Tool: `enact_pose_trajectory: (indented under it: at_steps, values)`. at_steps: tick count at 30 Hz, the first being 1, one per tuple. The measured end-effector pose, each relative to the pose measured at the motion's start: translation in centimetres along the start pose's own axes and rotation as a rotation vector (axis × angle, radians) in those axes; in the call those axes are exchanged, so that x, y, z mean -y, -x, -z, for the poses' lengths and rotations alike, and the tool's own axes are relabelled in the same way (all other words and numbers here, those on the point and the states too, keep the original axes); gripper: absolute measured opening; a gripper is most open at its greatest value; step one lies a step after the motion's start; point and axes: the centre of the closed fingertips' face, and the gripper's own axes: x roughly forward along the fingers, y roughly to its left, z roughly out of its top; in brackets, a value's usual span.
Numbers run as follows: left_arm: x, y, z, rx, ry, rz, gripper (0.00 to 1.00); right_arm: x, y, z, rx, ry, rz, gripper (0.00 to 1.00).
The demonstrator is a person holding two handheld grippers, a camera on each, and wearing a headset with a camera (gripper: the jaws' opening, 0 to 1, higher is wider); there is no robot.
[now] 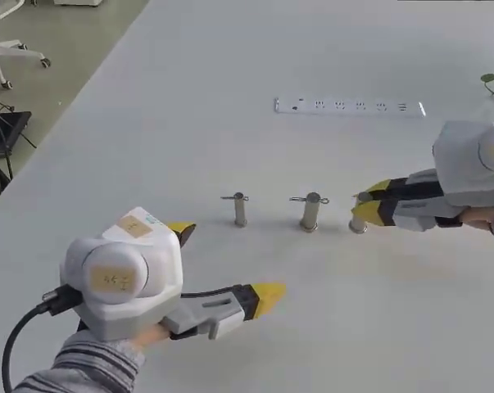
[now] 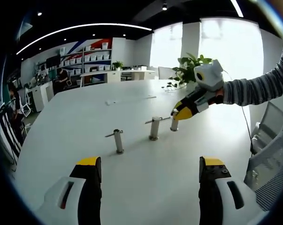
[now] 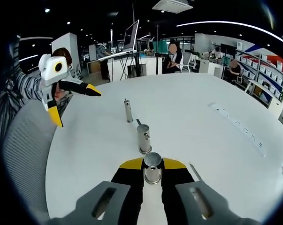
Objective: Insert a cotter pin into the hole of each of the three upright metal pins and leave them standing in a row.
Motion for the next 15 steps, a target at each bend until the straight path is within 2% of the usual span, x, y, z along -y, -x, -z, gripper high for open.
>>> enact_pose_trajectory:
  at_steps: [7,15]
  values:
    - [0.2,0.3,-0.1,0.005,0.004,0.001,0.85,-3.1,-0.6,0.0,0.001,0.042,-0.085,0.08]
    - [0.4,0.8,-0.3,0.014,0.006,-0.001,0.85,-5.7,-1.8,0.0,0.007,0.077,-0.158,0.08]
